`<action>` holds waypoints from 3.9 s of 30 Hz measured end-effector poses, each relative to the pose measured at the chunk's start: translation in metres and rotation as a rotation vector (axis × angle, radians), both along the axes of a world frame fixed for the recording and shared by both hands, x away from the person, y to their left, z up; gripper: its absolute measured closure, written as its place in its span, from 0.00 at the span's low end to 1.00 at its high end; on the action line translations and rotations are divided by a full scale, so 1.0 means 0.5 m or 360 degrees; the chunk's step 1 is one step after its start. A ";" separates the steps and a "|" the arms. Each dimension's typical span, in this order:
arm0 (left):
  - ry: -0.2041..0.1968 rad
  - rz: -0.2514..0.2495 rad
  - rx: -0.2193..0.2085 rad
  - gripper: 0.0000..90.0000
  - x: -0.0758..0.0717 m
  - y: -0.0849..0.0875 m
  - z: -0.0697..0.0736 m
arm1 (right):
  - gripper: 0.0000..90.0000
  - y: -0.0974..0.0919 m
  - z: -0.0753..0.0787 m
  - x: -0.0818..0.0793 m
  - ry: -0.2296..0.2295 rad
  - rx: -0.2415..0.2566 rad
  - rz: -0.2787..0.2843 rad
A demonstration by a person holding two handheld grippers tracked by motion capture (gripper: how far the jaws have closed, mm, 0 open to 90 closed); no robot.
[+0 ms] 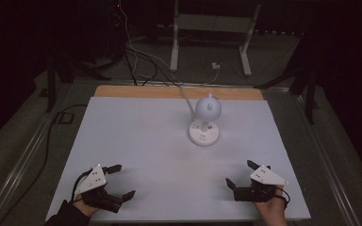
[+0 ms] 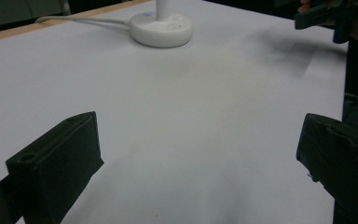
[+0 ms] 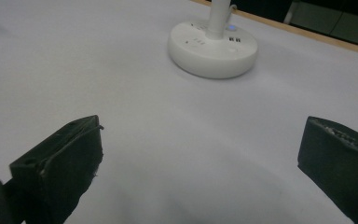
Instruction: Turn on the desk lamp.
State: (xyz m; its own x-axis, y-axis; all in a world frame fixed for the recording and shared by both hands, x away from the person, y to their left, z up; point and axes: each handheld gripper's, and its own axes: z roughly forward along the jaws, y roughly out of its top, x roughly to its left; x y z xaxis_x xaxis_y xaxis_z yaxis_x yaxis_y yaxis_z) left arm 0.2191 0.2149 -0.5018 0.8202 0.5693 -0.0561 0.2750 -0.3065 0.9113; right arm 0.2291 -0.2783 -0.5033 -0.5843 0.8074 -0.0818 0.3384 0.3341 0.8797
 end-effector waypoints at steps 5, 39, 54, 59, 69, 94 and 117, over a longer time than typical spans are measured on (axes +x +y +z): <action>0.0002 -0.0023 -0.0006 0.00 0.000 -0.001 0.000 | 0.00 0.002 0.000 -0.001 0.0009 0.0009 0.0003; 0.0006 -0.0001 -0.0019 0.00 0.000 0.001 0.002 | 0.00 0.002 0.051 0.009 0.0179 0.0025 -0.0033; 0.0003 -0.0008 -0.0016 0.00 0.000 0.000 0.003 | 0.00 0.016 0.096 0.027 0.0125 0.0072 0.0000; 0.0001 -0.0007 -0.0016 0.00 0.000 0.000 0.003 | 0.00 0.023 0.107 0.035 0.0094 0.0070 0.0022; 0.0003 -0.0010 -0.0010 0.00 -0.001 0.000 0.003 | 0.00 0.045 0.120 0.067 0.0079 0.0077 0.0047; 0.0004 -0.0011 -0.0026 0.00 0.000 0.001 0.003 | 0.00 0.099 0.125 0.139 0.0065 0.0090 0.0108; 0.0010 -0.0013 -0.0029 0.00 0.000 0.002 0.003 | 0.00 0.128 0.092 0.225 0.0096 0.0096 0.0113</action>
